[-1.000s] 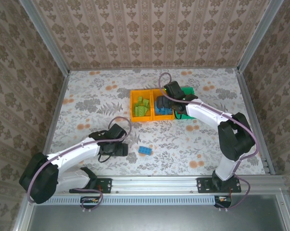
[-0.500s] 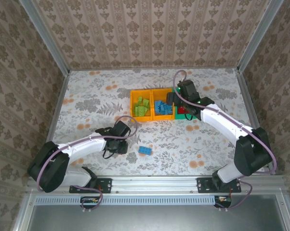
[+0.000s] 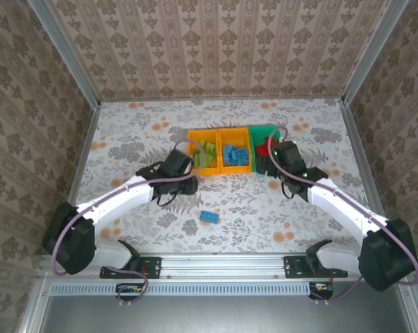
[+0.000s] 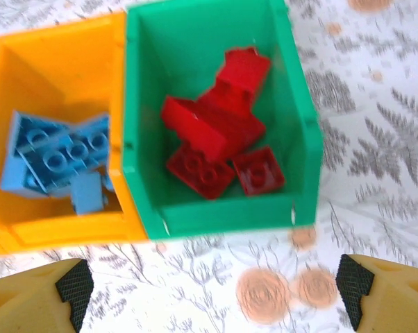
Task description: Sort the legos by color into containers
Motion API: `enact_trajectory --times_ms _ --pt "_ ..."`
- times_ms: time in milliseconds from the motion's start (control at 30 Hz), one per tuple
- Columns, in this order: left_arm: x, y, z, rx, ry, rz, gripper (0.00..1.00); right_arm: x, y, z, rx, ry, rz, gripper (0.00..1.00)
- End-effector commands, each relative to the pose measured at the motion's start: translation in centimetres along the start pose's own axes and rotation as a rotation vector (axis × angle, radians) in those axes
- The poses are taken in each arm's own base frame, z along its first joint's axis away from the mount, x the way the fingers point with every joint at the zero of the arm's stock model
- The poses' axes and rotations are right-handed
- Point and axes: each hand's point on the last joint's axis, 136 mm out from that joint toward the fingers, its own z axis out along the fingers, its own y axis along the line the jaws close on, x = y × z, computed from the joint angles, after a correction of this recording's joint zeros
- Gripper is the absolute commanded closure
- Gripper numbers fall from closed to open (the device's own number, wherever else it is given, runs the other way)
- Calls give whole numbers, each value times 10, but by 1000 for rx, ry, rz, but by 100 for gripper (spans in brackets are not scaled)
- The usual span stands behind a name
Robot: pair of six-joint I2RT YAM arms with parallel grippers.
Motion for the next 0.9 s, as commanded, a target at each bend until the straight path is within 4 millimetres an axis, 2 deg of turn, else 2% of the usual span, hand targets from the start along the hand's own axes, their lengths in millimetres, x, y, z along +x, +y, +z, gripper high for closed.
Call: enact_trajectory --times_ms 0,167,267,367,533,667,867 --pt "-55 -41 -3 135 -80 86 79 24 -1 -6 -27 5 59 9" --pt "-125 -102 13 308 -113 168 79 66 9 -12 -61 42 60 11" --pt "-152 -132 30 398 -105 186 79 86 17 -15 -53 60 18 11" --pt "-170 -157 46 477 -103 201 79 101 22 -14 -54 86 -9 11" --pt "-184 -182 79 579 -64 187 78 121 27 -10 -61 116 -3 11" --pt "-192 -199 93 674 -61 161 77 130 32 -8 -74 121 7 11" --pt "-195 -208 114 725 -33 99 72 135 33 -6 -66 132 6 11"
